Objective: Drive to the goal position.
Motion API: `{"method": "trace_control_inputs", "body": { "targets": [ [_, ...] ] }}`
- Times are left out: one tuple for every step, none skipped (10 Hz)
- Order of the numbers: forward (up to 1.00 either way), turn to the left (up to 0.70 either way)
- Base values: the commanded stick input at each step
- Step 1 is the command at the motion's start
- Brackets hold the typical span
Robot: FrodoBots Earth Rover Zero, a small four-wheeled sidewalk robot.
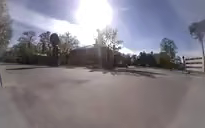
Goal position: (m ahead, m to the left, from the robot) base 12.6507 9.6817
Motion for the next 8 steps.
{"method": "trace_control_inputs", "body": {
  "targets": [
    [1.0, 0.4],
    [1.0, 0.39],
    [1.0, 0.0],
    [1.0, 0.0],
    [1.0, 0.0],
    [1.0, 0.0],
    [1.0, 0.0],
    [1.0, 0.0]
  ]
}}
